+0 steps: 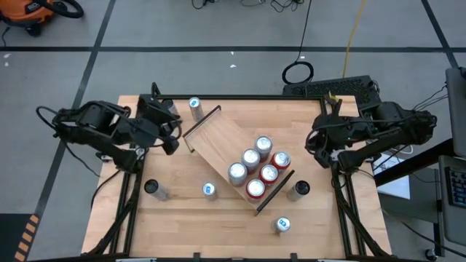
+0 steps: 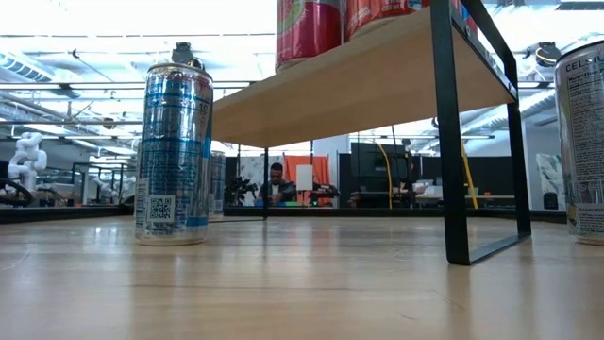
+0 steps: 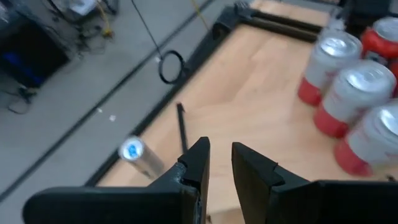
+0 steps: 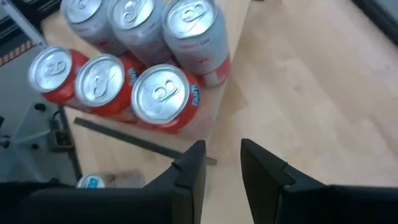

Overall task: Place canned beverage on shelf
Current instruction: Put the top blue soda can on the shelf

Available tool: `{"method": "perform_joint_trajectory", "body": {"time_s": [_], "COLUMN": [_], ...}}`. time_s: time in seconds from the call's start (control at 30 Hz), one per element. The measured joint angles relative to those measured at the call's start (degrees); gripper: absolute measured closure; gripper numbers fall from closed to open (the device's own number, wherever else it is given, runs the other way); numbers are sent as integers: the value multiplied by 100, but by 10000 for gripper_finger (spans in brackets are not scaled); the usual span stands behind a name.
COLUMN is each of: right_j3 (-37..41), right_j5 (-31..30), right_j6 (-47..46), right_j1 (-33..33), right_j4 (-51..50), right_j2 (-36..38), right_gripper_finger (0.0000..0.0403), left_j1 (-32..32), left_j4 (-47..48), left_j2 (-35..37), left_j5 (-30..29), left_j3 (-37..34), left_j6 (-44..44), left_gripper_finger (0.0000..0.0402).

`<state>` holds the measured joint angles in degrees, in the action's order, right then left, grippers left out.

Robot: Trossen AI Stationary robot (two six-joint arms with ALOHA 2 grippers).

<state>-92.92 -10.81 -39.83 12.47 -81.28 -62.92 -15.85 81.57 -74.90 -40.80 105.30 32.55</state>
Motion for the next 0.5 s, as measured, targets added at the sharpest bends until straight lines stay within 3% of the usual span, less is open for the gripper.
{"method": "perform_joint_trajectory", "body": {"time_s": [0.1,0.27,0.5], "right_j3": [0,0,0], "right_j5": [-346,-1093,-1740], "right_j6": [55,63,87], "right_j1": [2,0,-1], "right_j4": [-2,-1,-4], "right_j2": [0,0,0], "right_gripper_finger": [326,326,326], "left_j1": [108,139,991], "left_j4": [12,45,76], "left_j2": [19,15,8], "left_j5": [283,-601,-673], "left_j3": [-46,-57,-57], "left_j6": [71,449,-146], "left_gripper_finger": [331,331,331]}}
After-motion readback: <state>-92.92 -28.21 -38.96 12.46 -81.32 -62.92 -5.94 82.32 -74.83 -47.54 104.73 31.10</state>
